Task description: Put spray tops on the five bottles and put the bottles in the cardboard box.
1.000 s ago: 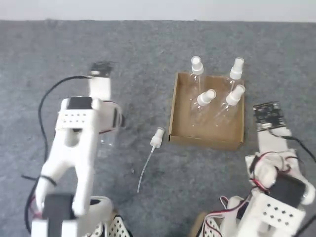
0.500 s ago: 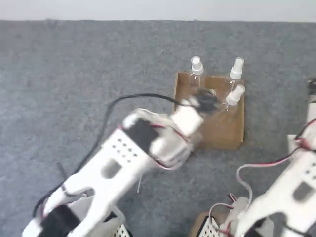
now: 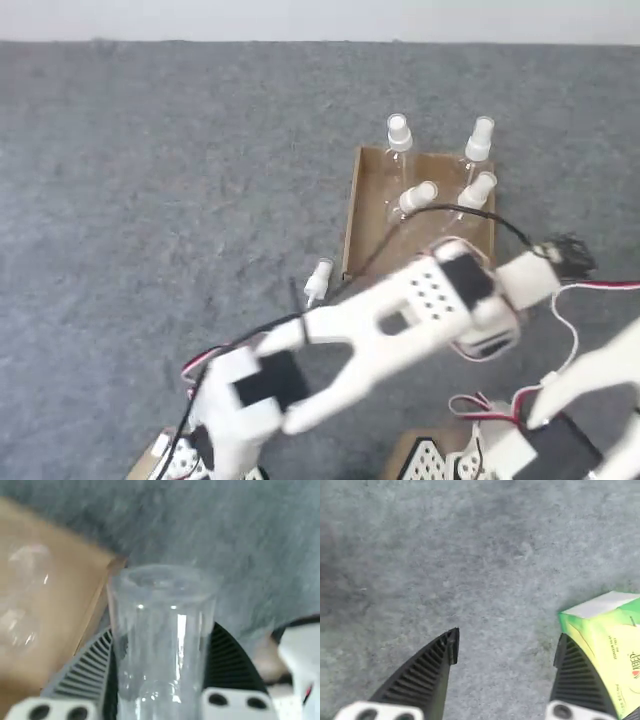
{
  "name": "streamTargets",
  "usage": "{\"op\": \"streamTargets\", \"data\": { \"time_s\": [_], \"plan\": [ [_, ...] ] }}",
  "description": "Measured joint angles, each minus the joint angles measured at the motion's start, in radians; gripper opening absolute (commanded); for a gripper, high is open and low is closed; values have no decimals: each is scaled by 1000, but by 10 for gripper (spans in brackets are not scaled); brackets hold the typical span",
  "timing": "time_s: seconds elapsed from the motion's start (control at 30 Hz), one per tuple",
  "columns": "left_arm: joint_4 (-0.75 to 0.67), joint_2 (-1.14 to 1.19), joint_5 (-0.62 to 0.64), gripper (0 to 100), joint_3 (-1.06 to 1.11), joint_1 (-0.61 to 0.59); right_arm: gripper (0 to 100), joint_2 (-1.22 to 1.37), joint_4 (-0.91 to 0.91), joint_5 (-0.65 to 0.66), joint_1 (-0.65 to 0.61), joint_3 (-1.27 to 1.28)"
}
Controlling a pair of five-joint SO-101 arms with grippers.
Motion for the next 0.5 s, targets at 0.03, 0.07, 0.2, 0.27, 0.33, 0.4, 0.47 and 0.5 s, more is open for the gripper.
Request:
{"op": "streamTargets", "data": {
  "time_s": [0.03,0.07,0.2,0.27,0.33,0.4,0.47,0.5],
  "plan": [
    [0,40,8,67,-51,12,258,5,-2,8,3,-2],
    [0,77,14,100,-97,23,258,6,-3,21,6,-3],
    [0,226,46,223,-264,29,258,6,-3,46,6,-5],
    [0,278,49,252,-328,28,258,6,-3,51,6,-5],
    [18,307,49,273,-379,29,258,6,-3,51,6,-5],
    [51,318,49,280,-423,29,258,6,-3,51,6,-5],
    [83,318,49,280,-462,29,258,6,-3,51,6,-5],
    [98,318,49,280,-480,29,258,6,-3,51,6,-5]
  ]
}}
